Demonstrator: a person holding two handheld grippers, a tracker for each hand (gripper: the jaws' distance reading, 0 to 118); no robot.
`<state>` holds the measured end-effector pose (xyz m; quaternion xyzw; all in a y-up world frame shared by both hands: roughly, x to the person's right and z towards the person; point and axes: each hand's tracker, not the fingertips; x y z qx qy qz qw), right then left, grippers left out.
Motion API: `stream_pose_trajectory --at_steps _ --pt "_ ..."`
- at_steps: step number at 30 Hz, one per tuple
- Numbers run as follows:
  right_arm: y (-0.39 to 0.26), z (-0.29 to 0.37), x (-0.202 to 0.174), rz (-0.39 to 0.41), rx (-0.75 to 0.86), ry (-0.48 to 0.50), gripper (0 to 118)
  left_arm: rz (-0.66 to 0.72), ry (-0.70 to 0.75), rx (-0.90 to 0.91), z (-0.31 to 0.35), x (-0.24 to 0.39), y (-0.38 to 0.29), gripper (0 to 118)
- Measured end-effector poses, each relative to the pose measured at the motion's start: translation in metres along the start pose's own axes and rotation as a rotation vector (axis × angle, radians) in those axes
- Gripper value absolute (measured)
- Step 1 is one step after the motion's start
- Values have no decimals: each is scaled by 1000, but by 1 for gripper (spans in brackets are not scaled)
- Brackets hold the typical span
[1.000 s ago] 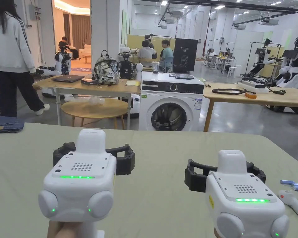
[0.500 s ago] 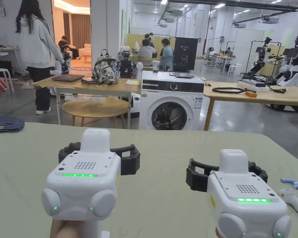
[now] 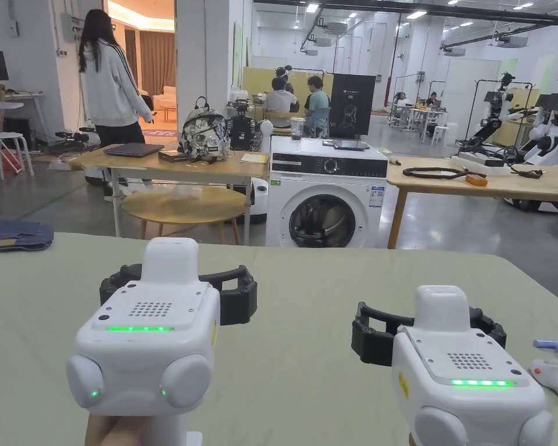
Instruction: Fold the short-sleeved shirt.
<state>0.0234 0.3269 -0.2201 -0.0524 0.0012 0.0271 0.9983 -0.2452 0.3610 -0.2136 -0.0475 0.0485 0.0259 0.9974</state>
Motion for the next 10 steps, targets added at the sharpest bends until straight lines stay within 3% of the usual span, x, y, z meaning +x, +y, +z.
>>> stream_pose_trajectory --at_steps 10 --pt "4 3 -2 0 12 4 118 54 -56 30 11 -3 12 118"
